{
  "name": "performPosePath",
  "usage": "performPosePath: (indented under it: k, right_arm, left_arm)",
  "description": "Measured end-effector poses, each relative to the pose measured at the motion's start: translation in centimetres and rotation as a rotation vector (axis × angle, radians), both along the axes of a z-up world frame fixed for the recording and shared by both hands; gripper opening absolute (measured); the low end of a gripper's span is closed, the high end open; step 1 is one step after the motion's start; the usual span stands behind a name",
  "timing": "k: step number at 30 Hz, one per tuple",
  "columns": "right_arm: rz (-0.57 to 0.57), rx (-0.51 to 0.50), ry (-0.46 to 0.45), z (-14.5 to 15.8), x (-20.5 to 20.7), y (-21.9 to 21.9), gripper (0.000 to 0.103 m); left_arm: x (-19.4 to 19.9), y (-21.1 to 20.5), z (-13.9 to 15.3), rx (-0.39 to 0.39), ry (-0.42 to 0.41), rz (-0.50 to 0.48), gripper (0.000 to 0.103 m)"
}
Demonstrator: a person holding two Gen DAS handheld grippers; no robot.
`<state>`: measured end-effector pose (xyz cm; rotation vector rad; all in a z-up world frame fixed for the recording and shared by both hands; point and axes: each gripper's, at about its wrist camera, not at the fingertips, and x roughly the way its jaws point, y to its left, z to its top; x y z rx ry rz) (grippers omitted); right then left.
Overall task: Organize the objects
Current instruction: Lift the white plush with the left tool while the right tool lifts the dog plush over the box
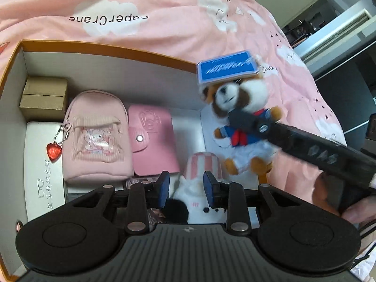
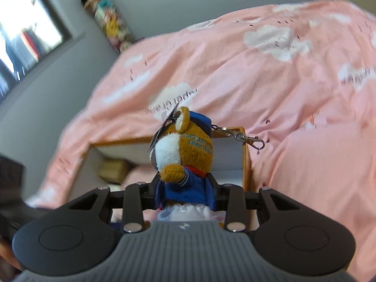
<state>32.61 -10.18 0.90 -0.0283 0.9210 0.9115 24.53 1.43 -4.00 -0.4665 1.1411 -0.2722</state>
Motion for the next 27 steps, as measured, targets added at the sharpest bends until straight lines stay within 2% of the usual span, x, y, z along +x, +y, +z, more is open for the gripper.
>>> performPosePath:
  k: [7, 12, 15, 18, 24, 27]
  right_arm:
    - [0.127, -0.183, -0.082, -1.9, 0.6, 2.6, 0.038]
    - [0.283, -0.301, -0.164, -2.3, 0.3, 4.2, 0.038]
    - [0.382, -0.371, -0.253, -1.8, -0.2, 5.3, 0.038]
    - [0.456, -0.44, -0.291, -2.5, -0.3, 6.2, 0.037]
    - [0.487, -0.525, -0.292, -4.9, 0.3, 7.2, 0.038]
    - [0.489, -0.523, -0.298, -5.3, 0.4, 7.2, 0.039]
  left_arm:
    - [0.7, -0.5, -0.9, 0.007, 0.005, -0.001, 0.035]
    - [1.6, -0.8, -1.5, 0.01, 0.011, -0.033, 0.035]
    - [2.0, -1.3, -2.3, -0.007, 0.027, -0.045, 0.035]
    - [2.1, -1.7, -2.9, -0.005, 0.045, -0.055, 0.034]
    - [2.2, -1.8, -3.5, -0.005, 0.055, -0.059, 0.034]
    - [2.3, -1.9, -3.5, -0.008, 0.051, -0.067, 0.033]
